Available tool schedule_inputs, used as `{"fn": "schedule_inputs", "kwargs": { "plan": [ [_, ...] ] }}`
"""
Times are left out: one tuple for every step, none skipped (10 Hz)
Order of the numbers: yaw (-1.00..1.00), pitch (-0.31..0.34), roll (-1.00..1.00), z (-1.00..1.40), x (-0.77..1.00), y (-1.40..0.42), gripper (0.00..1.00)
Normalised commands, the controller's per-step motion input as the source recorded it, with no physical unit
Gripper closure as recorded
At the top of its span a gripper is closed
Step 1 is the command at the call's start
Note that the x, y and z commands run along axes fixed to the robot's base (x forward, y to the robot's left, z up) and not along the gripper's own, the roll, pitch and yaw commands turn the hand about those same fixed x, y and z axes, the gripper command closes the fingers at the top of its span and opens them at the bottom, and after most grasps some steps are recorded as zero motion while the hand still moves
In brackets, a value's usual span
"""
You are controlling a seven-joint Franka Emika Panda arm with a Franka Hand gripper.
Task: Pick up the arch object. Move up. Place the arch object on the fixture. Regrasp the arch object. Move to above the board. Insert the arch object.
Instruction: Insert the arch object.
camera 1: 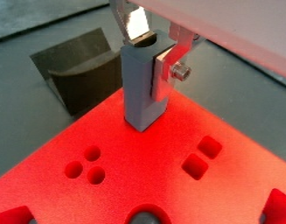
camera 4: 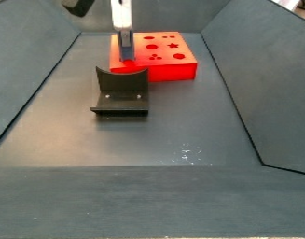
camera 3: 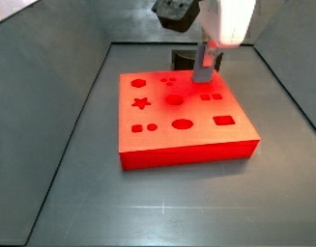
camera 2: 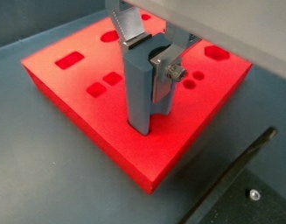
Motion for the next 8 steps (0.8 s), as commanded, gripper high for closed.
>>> {"fn": "schedule_inputs", "kwargs": {
  "plan": [
    [0.00, -0.074, 0.23, -0.52, 0.00, 0.00, 1.00],
    [0.00, -0.079, 0.28, -0.34, 0.00, -0.15, 1.00],
    [0.00, -0.099, 0.28, -0.35, 0.00, -0.17, 1.00],
    [0.00, -0.089, 0.13, -0.28, 0.00, -0.11, 1.00],
    [0.00, -0.093, -0.04, -0.15, 0.00, 0.00, 1.00],
    [-0.02, 0.000, -0.05, 0.00, 0.00, 0.01, 1.00],
    [0.00, 0.000, -0.01, 0.00, 0.00, 0.00, 1.00],
    [0.00, 0.000, 0.00, 0.00, 0.00, 0.00, 1.00]
  ]
}}
